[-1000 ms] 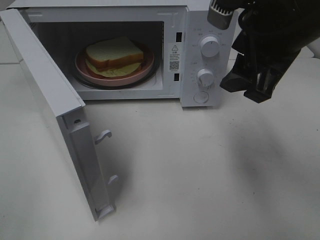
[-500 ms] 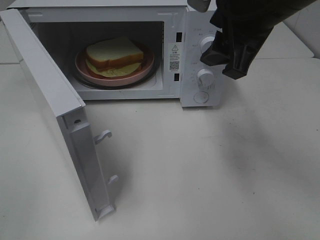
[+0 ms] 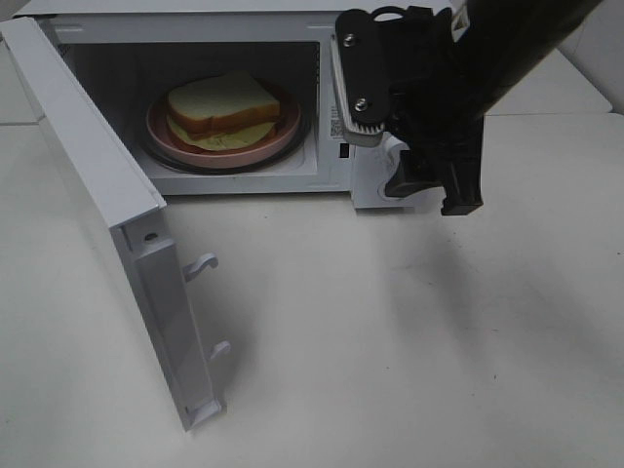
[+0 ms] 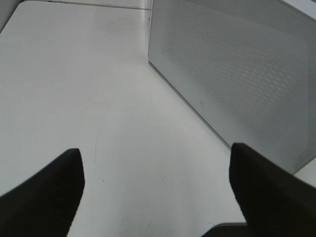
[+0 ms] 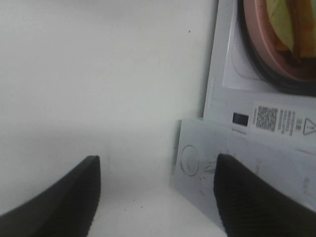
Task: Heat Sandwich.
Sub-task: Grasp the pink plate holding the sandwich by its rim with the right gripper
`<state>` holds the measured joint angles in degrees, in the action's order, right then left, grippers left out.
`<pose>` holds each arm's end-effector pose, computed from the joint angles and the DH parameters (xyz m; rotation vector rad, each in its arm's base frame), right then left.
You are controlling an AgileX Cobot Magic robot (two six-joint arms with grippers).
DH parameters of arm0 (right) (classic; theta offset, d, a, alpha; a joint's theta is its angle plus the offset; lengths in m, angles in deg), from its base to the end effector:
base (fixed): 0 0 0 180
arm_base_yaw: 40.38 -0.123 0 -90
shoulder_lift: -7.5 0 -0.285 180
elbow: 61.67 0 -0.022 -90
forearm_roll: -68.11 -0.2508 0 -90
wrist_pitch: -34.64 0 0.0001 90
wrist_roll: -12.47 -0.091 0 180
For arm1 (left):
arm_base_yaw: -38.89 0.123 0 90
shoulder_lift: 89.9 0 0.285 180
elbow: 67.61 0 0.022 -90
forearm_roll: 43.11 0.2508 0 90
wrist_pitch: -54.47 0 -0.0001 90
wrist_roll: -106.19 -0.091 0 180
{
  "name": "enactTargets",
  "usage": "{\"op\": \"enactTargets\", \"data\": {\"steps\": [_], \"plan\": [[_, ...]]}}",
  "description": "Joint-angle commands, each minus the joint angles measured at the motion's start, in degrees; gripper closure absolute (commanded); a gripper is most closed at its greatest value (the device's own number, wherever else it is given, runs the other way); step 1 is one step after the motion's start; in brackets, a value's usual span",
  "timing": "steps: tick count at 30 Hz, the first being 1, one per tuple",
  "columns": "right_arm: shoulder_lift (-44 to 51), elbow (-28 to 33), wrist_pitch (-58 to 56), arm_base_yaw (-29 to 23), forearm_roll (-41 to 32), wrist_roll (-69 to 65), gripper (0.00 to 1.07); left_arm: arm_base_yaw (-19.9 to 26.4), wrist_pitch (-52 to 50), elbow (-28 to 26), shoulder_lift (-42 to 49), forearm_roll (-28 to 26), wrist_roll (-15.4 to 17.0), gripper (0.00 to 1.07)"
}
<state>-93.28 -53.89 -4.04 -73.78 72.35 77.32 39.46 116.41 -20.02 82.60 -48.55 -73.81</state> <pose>0.2922 0.1877 0.2676 -1.9981 1.6535 -0.2855 -0.0086 -0.0077 0.2806 -0.0034 2.0406 -0.1073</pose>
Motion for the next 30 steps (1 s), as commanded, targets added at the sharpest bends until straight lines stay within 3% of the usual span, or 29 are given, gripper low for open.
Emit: {"op": "enactTargets", "data": {"steps": [1,13,30], "plan": [[-2.92,-3.15,-0.40,-1.49,-0.80,1.55,0.44,0.06,-0.80,0.17,0.40,-0.29,0.00,0.31],[-18.56,-18.45,-1.55,-4.13,-3.50,2.06,0.45,0.06,-0.80,0.17,0.40,-0.29,0.00,0.31],[-31.91,-33.06,-3.78,-3.95,-5.27,1.83,0.46,0.06,-0.80,0.17,0.40,-0.29,0.00,0.31]]}}
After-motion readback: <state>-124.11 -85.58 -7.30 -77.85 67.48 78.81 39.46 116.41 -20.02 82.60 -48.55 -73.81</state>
